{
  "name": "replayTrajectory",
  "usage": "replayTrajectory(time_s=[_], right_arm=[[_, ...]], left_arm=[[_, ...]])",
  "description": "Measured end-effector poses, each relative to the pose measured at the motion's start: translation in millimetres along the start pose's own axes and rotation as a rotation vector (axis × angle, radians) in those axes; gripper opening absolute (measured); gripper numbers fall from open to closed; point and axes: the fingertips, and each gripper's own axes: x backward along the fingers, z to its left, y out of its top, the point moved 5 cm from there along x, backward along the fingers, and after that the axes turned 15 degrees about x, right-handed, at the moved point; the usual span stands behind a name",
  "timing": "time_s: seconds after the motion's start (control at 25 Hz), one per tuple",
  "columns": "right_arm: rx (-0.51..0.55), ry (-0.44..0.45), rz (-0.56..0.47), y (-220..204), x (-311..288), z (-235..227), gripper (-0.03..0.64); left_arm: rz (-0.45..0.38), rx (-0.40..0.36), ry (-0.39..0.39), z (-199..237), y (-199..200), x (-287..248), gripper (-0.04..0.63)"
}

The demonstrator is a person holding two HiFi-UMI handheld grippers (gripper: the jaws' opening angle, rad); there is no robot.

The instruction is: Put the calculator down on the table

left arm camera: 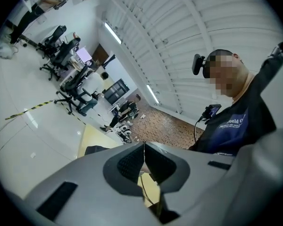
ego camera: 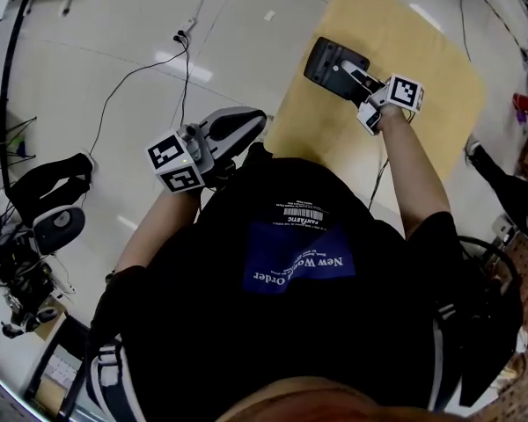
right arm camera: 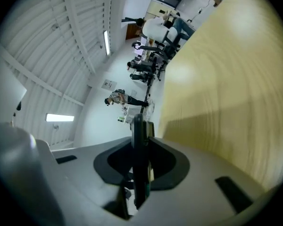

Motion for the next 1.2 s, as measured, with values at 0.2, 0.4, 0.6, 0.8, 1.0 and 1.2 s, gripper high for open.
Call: replayTrajectory(time_s=[0.2,0.4,0.6,0.8,1.0,1.2], right_arm=[[-0.034,-0.084,0.034,-4.3,-7.6,-20.7,0.065],[0.018,-0.214,0.106,-3.8,-9.4,-23.5,0.108],[0.131,-0.354,0.208,-1.3,-13.6,-16.6,0.218],[0.196,-0.521,0.29,-2.7,-8.0,-20.6,0.329],[0.291,-0.633,0.315,-1.4,-7.7,-13.7,0.391],[0.39,-0.634,0.229,9.6,-0.4,18.2,0.391]], left_arm=[[0.023,0.028,-0.018,13.6,1.3,4.4,0.011],[0.037,0.033,-0.038,23.5,14.2,9.7,0.011],[0.044,0.039,-0.065,21.0,22.2,10.5,0.011],[0.049,0.033,-0.08,18.6,28.6,12.8,0.011],[0.045,0.038,-0.094,22.5,38.8,27.7,0.011],[0.045,0.032,-0.128,24.7,49.8,41.6,0.011]])
